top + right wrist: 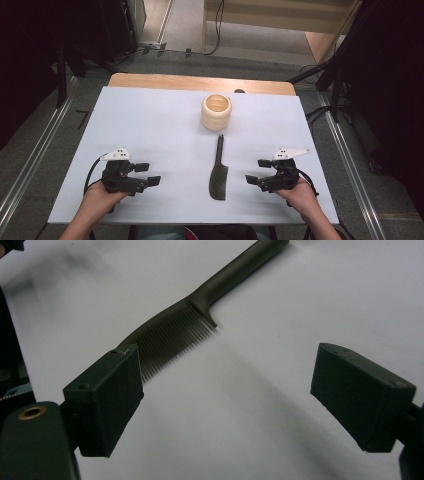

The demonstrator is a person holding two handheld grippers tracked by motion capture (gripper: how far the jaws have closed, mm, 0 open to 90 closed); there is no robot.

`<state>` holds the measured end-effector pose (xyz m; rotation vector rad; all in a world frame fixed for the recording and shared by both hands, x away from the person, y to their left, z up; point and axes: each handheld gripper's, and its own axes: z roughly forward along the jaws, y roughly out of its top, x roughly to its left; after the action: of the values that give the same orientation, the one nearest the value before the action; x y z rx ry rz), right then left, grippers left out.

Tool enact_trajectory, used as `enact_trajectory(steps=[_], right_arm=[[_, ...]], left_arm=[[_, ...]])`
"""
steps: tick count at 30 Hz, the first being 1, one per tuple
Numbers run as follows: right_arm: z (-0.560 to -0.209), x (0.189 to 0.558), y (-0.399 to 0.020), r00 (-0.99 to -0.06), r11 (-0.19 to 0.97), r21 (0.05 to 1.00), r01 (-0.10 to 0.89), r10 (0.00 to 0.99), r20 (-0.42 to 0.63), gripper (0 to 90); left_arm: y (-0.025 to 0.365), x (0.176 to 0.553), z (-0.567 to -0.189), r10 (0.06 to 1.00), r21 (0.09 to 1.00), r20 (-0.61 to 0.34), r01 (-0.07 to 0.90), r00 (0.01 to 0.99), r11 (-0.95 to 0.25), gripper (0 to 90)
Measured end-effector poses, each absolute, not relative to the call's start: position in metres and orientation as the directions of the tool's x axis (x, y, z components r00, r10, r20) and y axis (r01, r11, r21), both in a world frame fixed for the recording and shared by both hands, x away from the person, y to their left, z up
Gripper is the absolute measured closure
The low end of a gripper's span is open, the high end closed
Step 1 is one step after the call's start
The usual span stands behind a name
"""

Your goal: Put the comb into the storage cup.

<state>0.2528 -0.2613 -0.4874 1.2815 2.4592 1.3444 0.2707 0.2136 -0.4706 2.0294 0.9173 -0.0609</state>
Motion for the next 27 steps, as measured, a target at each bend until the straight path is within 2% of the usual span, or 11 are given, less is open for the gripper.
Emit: enact_trajectory(steps=[13, 27], right_arm=[[-0.474, 0.271, -0.251, -0.651, 0.244, 0.743, 0.624, 0.689, 0.320, 12.8], [-0.466, 0.292, -0.235, -0.670, 0.281, 0.742, 0.608, 0.683, 0.290, 12.8]], left_arm=[[0.213, 0.271, -0.471, 0.583, 0.701, -0.367, 0.628, 0.724, -0.339, 23.8], [0.214, 0.271, -0.471, 0.587, 0.700, -0.366, 0.630, 0.722, -0.338, 23.8]])
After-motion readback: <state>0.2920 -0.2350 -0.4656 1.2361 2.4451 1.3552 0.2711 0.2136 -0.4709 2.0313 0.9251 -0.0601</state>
